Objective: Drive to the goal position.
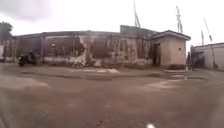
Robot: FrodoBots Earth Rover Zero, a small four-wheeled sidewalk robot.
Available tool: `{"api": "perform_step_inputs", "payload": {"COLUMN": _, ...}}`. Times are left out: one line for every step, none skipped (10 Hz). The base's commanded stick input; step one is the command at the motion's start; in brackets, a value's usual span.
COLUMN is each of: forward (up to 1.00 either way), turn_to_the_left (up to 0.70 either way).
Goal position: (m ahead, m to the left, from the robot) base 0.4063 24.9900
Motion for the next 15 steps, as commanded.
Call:
{"api": "perform_step_inputs", "payload": {"forward": 0.85, "turn_to_the_left": 0.02}}
{"api": "perform_step_inputs", "payload": {"forward": 0.85, "turn_to_the_left": 0.17}}
{"api": "perform_step_inputs", "payload": {"forward": 0.85, "turn_to_the_left": 0.33}}
{"api": "perform_step_inputs", "payload": {"forward": 0.85, "turn_to_the_left": 0.34}}
{"api": "perform_step_inputs", "payload": {"forward": 0.85, "turn_to_the_left": 0.34}}
{"api": "perform_step_inputs", "payload": {"forward": 0.85, "turn_to_the_left": 0.34}}
{"api": "perform_step_inputs", "payload": {"forward": 0.85, "turn_to_the_left": 0.34}}
{"api": "perform_step_inputs", "payload": {"forward": 0.85, "turn_to_the_left": 0.34}}
{"api": "perform_step_inputs", "payload": {"forward": 0.85, "turn_to_the_left": 0.34}}
{"api": "perform_step_inputs", "payload": {"forward": 0.85, "turn_to_the_left": 0.34}}
{"api": "perform_step_inputs", "payload": {"forward": 0.85, "turn_to_the_left": 0.34}}
{"api": "perform_step_inputs", "payload": {"forward": 0.85, "turn_to_the_left": 0.34}}
{"api": "perform_step_inputs", "payload": {"forward": 0.85, "turn_to_the_left": 0.11}}
{"api": "perform_step_inputs", "payload": {"forward": 0.85, "turn_to_the_left": 0.10}}
{"api": "perform_step_inputs", "payload": {"forward": 0.84, "turn_to_the_left": 0.31}}
